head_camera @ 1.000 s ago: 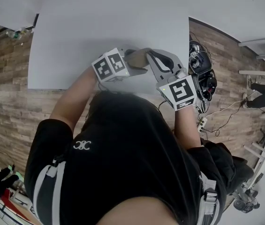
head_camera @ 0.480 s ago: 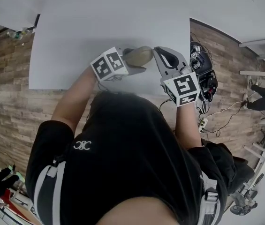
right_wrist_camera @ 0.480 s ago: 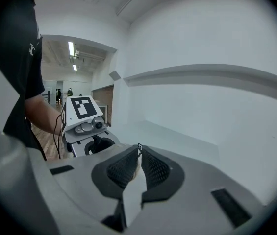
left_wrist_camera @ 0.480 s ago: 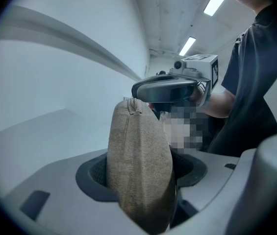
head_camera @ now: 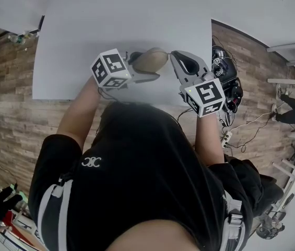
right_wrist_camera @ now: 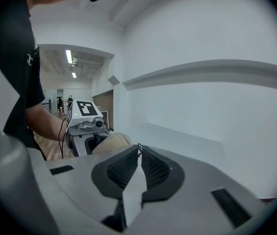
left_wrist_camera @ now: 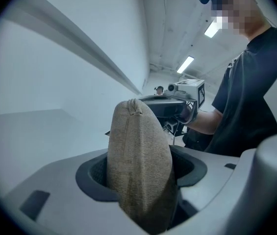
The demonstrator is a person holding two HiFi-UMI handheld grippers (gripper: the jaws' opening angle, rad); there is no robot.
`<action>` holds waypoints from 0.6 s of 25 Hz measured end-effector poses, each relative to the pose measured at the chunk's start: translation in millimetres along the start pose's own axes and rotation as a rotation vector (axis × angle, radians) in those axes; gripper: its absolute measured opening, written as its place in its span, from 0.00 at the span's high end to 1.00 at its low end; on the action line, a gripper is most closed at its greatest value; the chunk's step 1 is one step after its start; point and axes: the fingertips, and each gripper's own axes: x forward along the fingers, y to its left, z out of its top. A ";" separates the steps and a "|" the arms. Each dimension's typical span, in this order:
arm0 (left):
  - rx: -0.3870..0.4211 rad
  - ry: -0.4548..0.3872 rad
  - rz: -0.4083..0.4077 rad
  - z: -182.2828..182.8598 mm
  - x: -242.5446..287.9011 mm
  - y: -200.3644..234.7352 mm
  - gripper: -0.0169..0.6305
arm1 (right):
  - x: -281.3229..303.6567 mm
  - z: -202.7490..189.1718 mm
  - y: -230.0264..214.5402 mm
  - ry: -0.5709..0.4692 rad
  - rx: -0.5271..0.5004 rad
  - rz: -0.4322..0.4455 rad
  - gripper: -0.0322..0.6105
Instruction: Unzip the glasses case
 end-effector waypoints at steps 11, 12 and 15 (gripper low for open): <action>-0.116 -0.148 -0.087 17.2 -19.7 -3.6 0.52 | 4.4 9.4 5.4 -0.042 0.040 0.049 0.90; -0.122 -0.154 -0.087 18.5 -19.6 -4.1 0.52 | 3.9 10.1 4.9 -0.045 0.038 0.048 0.90; -0.136 -0.168 -0.080 19.2 -20.7 -3.5 0.52 | 5.8 11.0 4.9 -0.052 0.021 0.040 0.90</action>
